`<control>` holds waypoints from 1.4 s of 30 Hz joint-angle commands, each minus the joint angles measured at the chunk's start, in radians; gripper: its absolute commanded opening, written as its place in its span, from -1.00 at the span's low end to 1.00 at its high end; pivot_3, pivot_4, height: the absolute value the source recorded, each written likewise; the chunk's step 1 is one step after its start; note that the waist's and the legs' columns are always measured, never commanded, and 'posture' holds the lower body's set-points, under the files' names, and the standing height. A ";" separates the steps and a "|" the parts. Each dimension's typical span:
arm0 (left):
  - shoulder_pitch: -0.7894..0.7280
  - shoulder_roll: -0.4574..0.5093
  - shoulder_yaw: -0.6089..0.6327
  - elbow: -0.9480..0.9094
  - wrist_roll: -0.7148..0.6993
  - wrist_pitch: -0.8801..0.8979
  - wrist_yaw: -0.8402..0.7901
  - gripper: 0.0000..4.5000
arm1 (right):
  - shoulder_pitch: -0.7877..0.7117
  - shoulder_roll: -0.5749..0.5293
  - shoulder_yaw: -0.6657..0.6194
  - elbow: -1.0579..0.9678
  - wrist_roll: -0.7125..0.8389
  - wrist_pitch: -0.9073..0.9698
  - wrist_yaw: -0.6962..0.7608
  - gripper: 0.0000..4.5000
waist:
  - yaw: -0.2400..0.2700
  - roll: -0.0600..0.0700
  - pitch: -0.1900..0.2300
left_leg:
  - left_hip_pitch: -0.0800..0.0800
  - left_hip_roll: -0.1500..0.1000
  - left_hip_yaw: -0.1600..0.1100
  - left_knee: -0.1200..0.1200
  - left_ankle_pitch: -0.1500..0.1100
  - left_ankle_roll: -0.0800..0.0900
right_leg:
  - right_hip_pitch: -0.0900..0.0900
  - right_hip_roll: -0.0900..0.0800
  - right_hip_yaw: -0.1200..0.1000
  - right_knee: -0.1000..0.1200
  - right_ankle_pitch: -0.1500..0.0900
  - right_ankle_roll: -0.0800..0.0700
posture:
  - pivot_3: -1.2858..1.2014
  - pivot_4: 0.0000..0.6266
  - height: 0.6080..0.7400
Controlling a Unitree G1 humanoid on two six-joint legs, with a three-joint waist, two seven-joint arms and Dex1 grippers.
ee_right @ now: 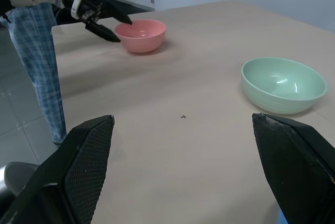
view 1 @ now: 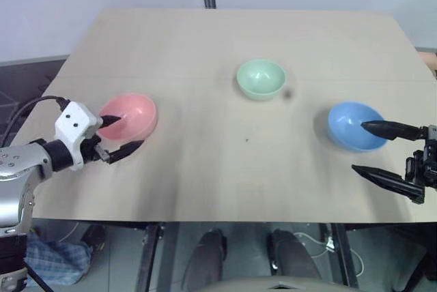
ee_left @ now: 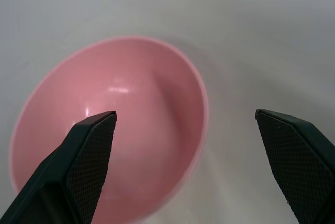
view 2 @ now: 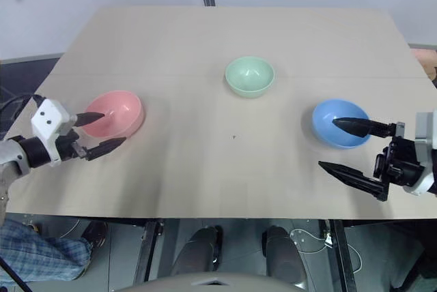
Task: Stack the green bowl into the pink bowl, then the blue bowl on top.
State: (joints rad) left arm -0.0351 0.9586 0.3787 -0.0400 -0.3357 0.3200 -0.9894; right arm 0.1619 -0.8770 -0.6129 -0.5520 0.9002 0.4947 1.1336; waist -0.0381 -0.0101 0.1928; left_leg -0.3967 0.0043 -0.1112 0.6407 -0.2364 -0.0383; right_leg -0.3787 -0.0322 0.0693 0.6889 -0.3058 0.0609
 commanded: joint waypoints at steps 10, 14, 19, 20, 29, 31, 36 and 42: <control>-0.090 0.040 -0.145 0.131 0.158 -0.131 -0.005 1.00 | 0.033 0.007 -0.039 -0.035 0.013 -0.015 -0.032 0.97 | 0.000 0.000 0.000 | 0.000 0.000 0.000 0.000 0.000 0.000 | 0.000 0.000 0.000 0.001 0.000 0.000 | 0.03 -0.52 1.00; -0.178 0.048 -0.188 0.202 0.173 -0.196 -0.046 0.47 | 0.037 0.010 -0.032 -0.029 0.007 -0.021 -0.031 1.00 | 0.001 0.000 0.000 | 0.000 0.000 -0.001 0.001 0.000 0.000 | 0.000 0.000 -0.001 0.002 0.000 0.000 | 0.03 -0.52 1.00; -0.245 0.063 -0.227 0.282 0.202 -0.283 -0.102 -0.64 | 0.046 0.011 -0.035 -0.024 0.000 -0.024 -0.028 1.00 | -0.003 0.000 0.000 | 0.000 -0.001 -0.001 0.001 0.000 0.000 | 0.000 0.000 -0.001 0.004 0.000 0.000 | 0.03 -0.52 1.00; -0.255 0.068 -0.237 0.293 0.205 -0.301 -0.120 -0.85 | 0.048 0.011 -0.038 -0.025 0.001 -0.023 -0.029 1.00 | -0.003 0.000 0.000 | 0.000 -0.001 -0.001 0.001 0.000 0.000 | 0.000 0.000 -0.001 0.004 0.000 0.000 | 0.03 -0.52 1.00; -0.465 0.055 -0.369 0.343 0.220 -0.449 -0.298 -0.98 | 0.056 0.011 -0.055 -0.031 0.007 -0.016 -0.041 1.00 | 0.003 -0.001 0.000 | 0.000 -0.002 -0.002 0.003 0.000 0.000 | 0.000 0.000 -0.002 0.005 0.000 0.000 | 0.03 -0.52 1.00; -0.514 0.030 -0.404 0.323 0.201 -0.464 -0.349 -0.98 | 0.056 0.010 -0.054 -0.032 0.008 -0.016 -0.044 1.00 | 0.002 -0.001 0.000 | -0.001 -0.002 -0.002 0.003 0.000 0.000 | 0.000 0.000 -0.002 0.005 0.000 0.000 | 0.03 -0.52 1.00; -0.579 -0.034 -0.501 0.217 0.146 -0.473 -0.509 -0.98 | 0.051 0.008 -0.049 -0.038 0.011 -0.014 -0.054 1.00 | -0.004 -0.001 0.000 | -0.001 -0.002 -0.002 0.004 0.000 0.000 | 0.000 0.000 -0.002 0.006 0.000 0.000 | 0.03 -0.52 1.00; -0.633 -0.089 -0.575 0.154 0.131 -0.536 -0.611 -0.98 | 0.049 0.006 -0.053 -0.044 0.013 -0.013 -0.063 1.00 | -0.002 -0.001 0.000 | -0.001 -0.002 -0.002 0.005 0.000 0.000 | 0.000 0.001 -0.002 0.006 0.000 0.000 | 0.03 -0.52 1.00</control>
State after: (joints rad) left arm -0.6468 0.8668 -0.2027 0.1382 -0.1925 -0.1876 -1.5938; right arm 0.2167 -0.8663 -0.6362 -0.5700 0.8987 0.4922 1.0763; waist -0.0404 -0.0108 0.1932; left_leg -0.3975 0.0026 -0.1137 0.6466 -0.2363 -0.0382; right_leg -0.3784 -0.0312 0.0676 0.6958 -0.3058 0.0610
